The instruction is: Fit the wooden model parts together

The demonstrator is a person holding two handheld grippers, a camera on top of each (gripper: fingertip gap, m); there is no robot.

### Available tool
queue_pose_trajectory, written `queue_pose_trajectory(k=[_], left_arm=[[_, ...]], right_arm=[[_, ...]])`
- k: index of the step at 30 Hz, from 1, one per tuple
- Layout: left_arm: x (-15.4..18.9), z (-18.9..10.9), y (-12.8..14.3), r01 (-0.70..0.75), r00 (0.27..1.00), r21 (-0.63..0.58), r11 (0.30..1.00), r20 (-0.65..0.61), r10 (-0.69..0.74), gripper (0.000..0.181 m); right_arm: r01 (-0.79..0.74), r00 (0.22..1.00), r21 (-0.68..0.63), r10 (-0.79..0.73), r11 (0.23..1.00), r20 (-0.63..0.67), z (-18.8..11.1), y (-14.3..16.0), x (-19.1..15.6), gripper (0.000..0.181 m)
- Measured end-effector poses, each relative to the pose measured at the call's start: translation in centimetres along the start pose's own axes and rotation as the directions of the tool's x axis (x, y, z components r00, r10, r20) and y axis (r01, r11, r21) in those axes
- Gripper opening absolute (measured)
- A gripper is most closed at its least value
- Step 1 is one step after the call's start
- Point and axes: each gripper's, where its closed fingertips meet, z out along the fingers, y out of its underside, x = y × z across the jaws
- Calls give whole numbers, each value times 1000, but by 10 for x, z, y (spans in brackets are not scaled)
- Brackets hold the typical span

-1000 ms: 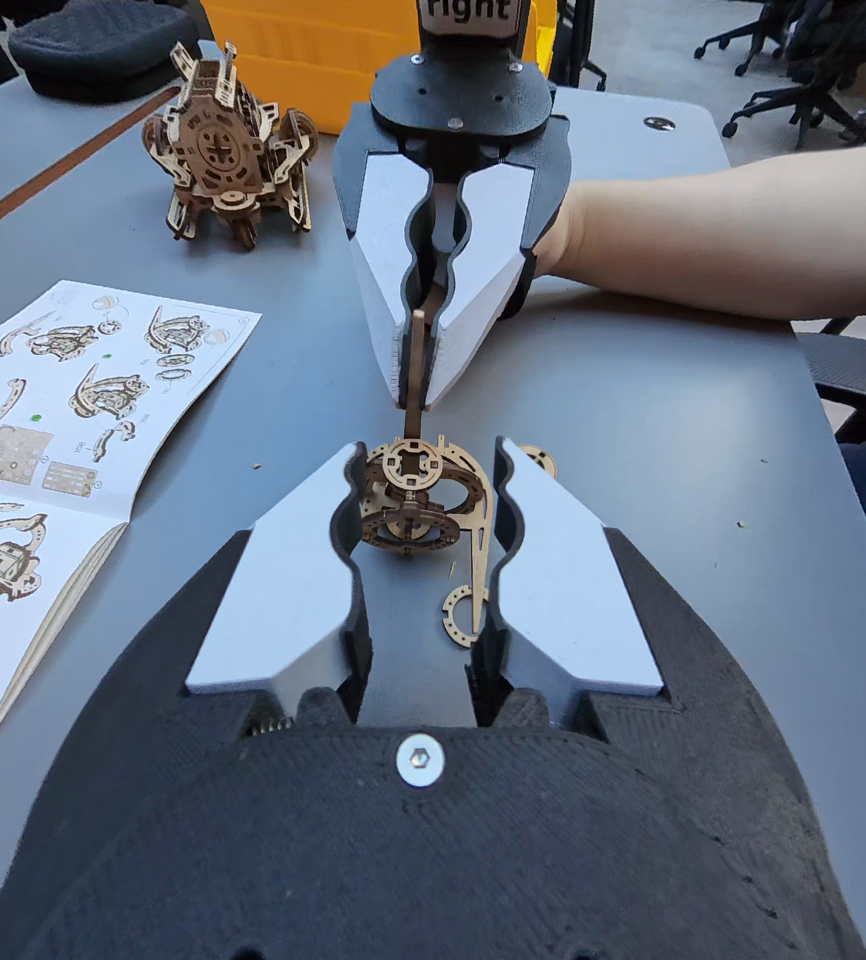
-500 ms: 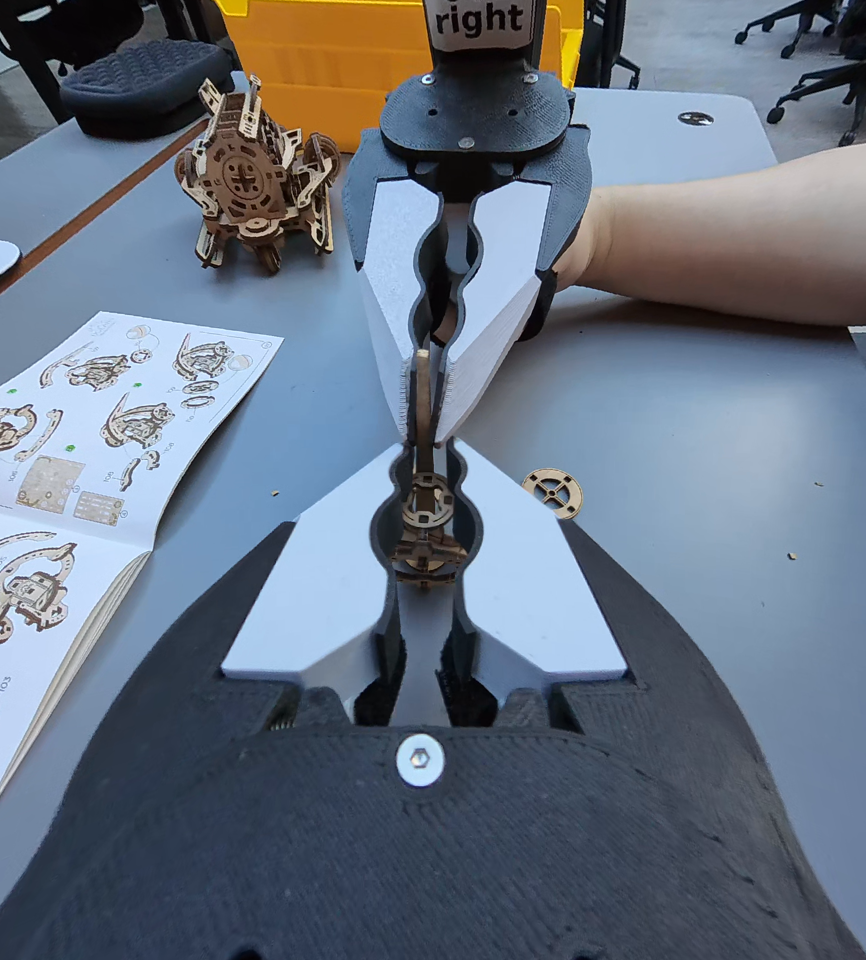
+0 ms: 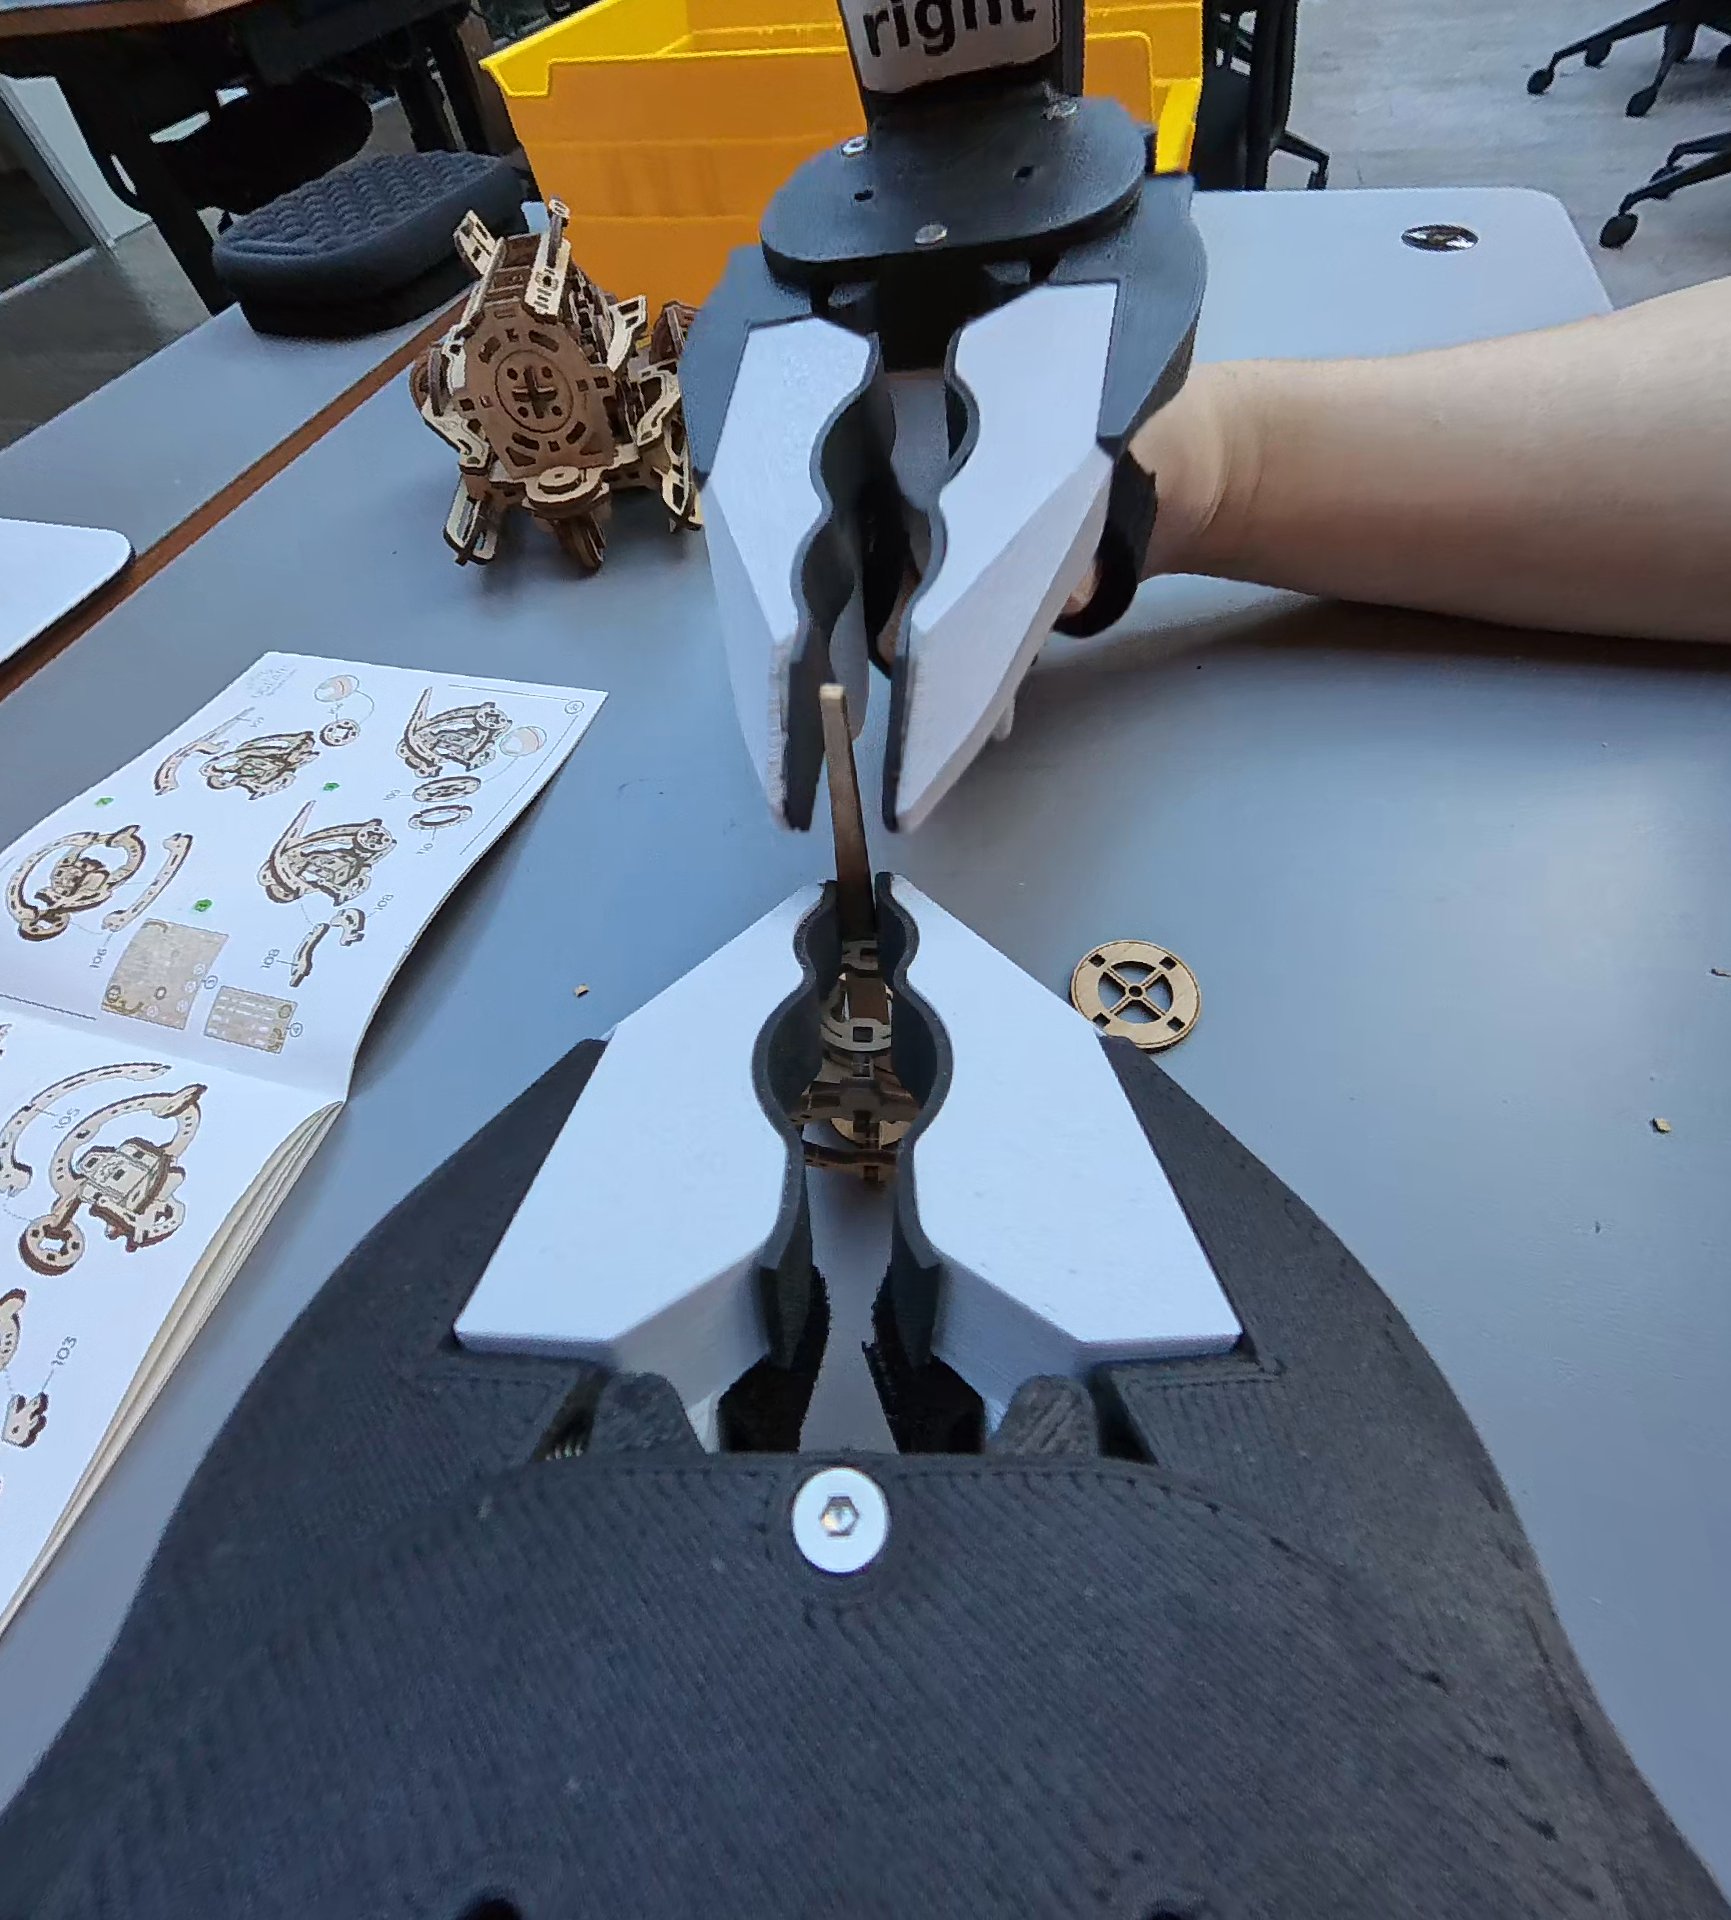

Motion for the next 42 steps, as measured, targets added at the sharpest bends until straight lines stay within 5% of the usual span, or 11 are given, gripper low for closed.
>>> queue_pose_trajectory(k=[10,28,34,38,42], left_arm=[[1,-3,-5,-5,1000,14,1000,-10,5,13],[1,-2,-11,-52,999,13,999,4,52,3],[1,-2,-11,-53,999,10,999,0,53,3],[1,-2,-10,-51,999,12,999,2,51,3],[2,-2,-11,-49,999,14,999,0,49,3]], right_arm=[[73,997,-6,-73,997,-22,-2,-7,-1,1],[31,1000,10,-31,999,3,0,-8,-3,1],[-70,998,279,65,958,26,-22,-63,0,0],[-127,991,106,123,986,48,0,-28,-1,0],[-78,995,142,68,987,74,2,-41,-14,0]])
